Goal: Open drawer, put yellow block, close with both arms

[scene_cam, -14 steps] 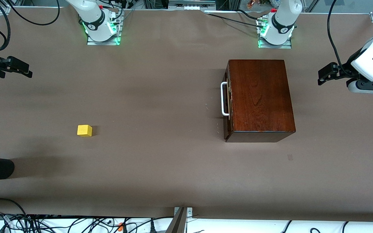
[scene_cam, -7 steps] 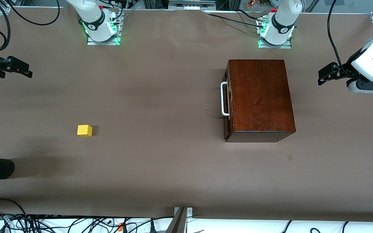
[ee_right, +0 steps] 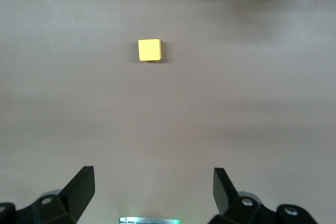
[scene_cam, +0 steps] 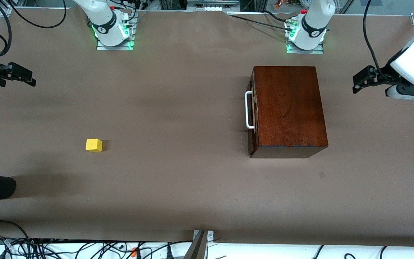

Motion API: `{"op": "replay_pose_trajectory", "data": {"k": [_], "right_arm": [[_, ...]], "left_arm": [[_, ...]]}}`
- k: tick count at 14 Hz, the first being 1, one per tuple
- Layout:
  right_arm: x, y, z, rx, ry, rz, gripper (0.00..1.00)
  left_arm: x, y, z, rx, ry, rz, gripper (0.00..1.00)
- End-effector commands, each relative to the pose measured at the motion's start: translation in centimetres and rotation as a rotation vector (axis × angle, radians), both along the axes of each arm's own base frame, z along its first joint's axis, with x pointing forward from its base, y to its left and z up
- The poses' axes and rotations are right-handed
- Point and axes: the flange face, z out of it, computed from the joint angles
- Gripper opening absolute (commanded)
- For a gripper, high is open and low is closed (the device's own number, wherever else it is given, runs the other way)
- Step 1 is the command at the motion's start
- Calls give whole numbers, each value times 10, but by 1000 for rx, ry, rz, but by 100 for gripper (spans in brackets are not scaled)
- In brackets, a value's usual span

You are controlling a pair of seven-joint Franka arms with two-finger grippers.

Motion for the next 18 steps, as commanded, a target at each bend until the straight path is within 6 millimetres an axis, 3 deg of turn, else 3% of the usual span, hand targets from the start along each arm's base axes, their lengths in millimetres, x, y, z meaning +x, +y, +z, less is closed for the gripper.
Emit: {"op": "replay_pose_trajectory", "data": {"k": [1, 2, 6, 9, 12, 15, 18], "right_arm": [[-1, -1, 3, 19, 4, -2, 100], [0, 0, 2, 19, 5, 0, 100], [-1, 0, 3, 19, 4, 0, 100], [0, -2, 3, 19, 4, -2, 100], [0, 0, 3, 19, 4, 1, 100], [0, 0, 3, 19, 4, 0, 100], [0, -1, 3, 19, 4, -2, 100]], "left_arm": [[-10, -54, 5, -12, 6, 35, 100], [-11, -70, 2, -11, 11, 48, 100], [-32, -167, -16, 5, 36, 108, 100], [-63, -259, -31, 68, 19, 104, 100], [-95, -334, -60, 122, 16, 67, 100], [-113, -381, -99, 194, -23, 90, 100], [-107, -397, -135, 220, -28, 69, 100]]}}
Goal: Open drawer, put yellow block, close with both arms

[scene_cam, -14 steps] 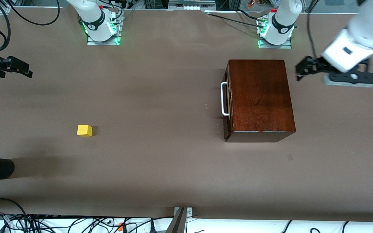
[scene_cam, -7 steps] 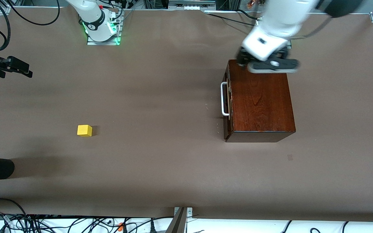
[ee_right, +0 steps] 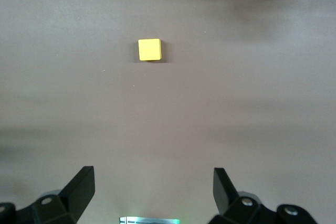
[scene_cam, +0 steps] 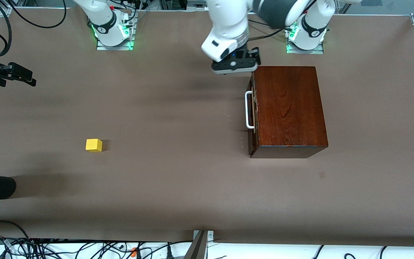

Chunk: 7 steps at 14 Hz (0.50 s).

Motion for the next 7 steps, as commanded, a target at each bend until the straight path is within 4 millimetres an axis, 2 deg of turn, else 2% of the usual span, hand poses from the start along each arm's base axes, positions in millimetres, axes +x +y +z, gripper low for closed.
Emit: {"op": "replay_pose_trajectory", "data": {"k": [1, 7], "right_arm": [[0, 0, 3, 19, 2, 0, 100], [0, 0, 3, 19, 1, 1, 100]], "left_arm": [[19, -7, -23, 13, -18, 2, 100], [45, -6, -89, 74, -15, -5, 100]]}}
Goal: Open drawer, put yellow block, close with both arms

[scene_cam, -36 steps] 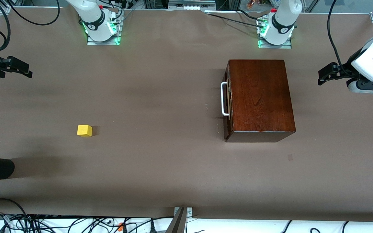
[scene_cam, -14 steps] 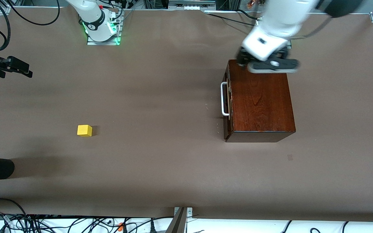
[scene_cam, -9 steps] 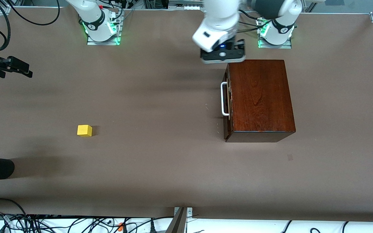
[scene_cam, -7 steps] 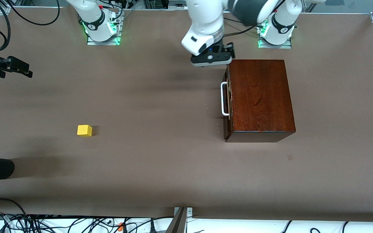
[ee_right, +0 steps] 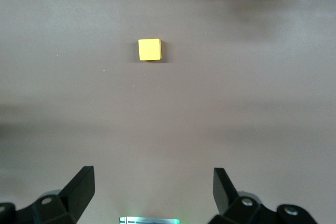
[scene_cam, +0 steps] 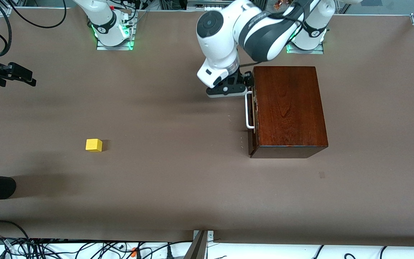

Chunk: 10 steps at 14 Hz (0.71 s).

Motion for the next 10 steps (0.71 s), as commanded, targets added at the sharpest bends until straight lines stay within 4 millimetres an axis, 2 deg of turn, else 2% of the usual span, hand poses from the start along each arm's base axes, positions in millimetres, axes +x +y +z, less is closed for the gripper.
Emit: {"op": "replay_pose_trajectory", "data": {"k": [1, 7, 10], "right_arm": [[0, -1, 3, 19, 2, 0, 100], [0, -1, 3, 19, 2, -2, 100], [0, -1, 3, 19, 2, 0, 100]], "left_arm": [[14, -1, -19, 15, -17, 0, 100], [21, 4, -74, 70, -25, -39, 100], [23, 5, -88, 85, -15, -42, 100]]}}
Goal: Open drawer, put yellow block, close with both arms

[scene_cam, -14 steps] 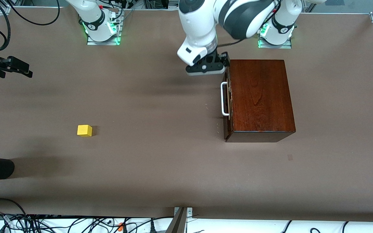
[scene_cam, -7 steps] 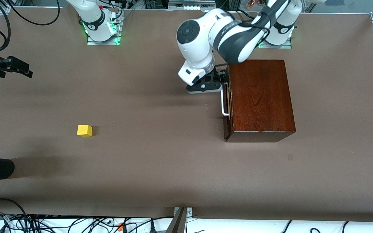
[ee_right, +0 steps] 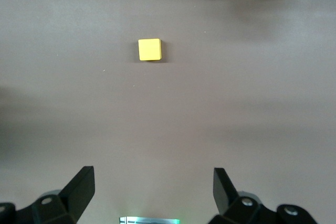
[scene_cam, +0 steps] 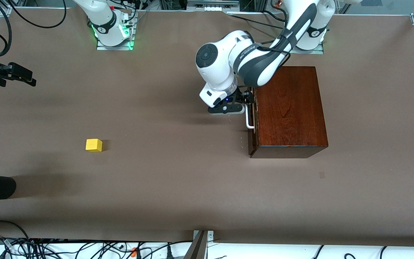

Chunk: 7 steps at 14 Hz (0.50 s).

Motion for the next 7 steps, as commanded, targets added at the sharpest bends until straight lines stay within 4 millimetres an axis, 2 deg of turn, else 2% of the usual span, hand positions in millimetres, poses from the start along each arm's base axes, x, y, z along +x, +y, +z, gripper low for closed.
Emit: {"op": "replay_pose_trajectory", "data": {"k": [1, 7], "right_arm": [[0, 0, 3, 19, 2, 0, 100], [0, 0, 3, 19, 2, 0, 100]], "left_arm": [[3, 1, -9, 19, -26, 6, 100], [5, 4, -32, 50, -20, 29, 100]]}}
